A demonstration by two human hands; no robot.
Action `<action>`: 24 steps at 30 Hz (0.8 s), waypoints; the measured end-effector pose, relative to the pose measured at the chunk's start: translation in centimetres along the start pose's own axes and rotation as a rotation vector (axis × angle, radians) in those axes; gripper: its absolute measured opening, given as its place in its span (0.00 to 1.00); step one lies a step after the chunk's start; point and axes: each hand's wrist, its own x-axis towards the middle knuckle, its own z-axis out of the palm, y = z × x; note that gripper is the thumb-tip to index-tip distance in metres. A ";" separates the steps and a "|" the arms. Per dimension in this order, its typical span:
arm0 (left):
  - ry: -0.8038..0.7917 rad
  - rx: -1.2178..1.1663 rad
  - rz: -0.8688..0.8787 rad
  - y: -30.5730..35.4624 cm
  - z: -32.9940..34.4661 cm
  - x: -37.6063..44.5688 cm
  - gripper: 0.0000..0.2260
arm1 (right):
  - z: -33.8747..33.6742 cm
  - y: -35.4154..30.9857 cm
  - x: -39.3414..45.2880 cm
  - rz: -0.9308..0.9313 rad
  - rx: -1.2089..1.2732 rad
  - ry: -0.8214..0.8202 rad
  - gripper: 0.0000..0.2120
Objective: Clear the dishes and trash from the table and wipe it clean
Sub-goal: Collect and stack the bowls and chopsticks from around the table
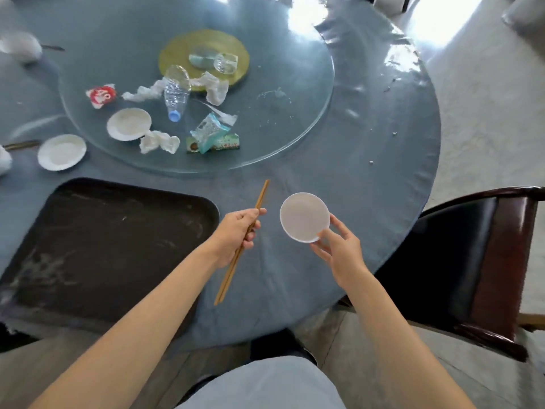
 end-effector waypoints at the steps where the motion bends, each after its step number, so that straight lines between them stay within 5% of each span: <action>1: 0.011 -0.021 0.017 -0.3 -1.3 -1.5 0.12 | 1.0 0.5 -1.2 -0.014 -0.013 -0.023 0.24; 14: 0.294 -0.236 0.167 -9.2 -22.4 -23.4 0.11 | 16.8 11.9 -15.7 -0.026 -0.236 -0.360 0.24; 24: 0.602 -0.449 0.195 -15.7 -36.3 -32.9 0.10 | 31.7 20.1 -21.9 0.031 -0.435 -0.571 0.20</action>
